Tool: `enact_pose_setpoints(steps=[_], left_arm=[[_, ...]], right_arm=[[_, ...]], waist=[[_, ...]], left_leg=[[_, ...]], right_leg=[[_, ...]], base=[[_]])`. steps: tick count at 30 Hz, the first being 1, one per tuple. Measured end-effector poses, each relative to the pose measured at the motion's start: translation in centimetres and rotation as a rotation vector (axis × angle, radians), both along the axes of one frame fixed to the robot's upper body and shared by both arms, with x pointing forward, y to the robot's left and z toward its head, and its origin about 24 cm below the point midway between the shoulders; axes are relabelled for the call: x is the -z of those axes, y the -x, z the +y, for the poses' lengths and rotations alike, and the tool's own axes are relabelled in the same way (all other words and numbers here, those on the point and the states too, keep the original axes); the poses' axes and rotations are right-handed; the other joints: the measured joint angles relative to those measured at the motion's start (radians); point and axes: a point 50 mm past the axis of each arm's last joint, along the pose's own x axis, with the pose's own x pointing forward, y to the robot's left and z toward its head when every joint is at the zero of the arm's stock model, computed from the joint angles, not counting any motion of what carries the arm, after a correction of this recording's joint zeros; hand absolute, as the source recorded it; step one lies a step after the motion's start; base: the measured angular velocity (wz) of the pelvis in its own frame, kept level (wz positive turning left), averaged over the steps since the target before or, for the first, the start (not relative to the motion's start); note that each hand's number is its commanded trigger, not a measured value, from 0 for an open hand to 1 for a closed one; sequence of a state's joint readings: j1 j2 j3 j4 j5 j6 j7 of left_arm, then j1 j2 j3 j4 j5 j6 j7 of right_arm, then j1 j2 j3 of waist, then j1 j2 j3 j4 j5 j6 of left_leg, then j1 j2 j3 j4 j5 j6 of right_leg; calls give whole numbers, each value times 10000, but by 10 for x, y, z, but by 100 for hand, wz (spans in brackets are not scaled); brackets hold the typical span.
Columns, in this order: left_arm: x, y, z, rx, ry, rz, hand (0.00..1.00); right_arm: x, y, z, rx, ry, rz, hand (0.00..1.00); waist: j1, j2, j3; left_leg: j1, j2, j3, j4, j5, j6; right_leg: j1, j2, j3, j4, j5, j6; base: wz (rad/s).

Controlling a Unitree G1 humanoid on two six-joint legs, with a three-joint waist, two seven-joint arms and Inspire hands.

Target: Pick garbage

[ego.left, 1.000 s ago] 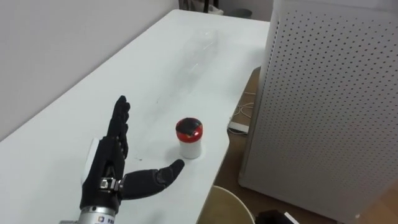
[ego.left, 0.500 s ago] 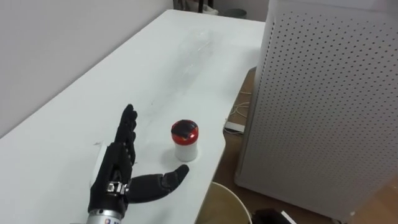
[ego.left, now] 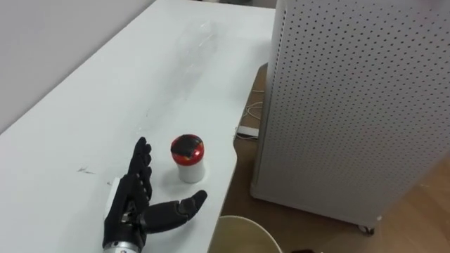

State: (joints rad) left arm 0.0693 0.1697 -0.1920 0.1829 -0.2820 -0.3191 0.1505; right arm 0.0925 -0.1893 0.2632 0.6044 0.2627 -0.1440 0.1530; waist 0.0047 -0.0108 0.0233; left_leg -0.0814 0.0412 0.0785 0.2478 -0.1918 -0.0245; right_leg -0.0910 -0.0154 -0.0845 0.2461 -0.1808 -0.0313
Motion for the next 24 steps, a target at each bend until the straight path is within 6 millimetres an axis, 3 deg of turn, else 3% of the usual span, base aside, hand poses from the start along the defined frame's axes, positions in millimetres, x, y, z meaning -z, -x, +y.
enact_pose_setpoints(steps=[24], left_arm=[[5, -14, 4, -638, -228, 291, 0]], right_arm=[[2, 1, 1, -94, 24, 128, 100]], waist=[[7, -1, -14]], left_leg=[[-124, 0, 10, 43, 1, 1]], right_leg=[[-320, -14, 32, 321, 1, 2]], base=[[0]])
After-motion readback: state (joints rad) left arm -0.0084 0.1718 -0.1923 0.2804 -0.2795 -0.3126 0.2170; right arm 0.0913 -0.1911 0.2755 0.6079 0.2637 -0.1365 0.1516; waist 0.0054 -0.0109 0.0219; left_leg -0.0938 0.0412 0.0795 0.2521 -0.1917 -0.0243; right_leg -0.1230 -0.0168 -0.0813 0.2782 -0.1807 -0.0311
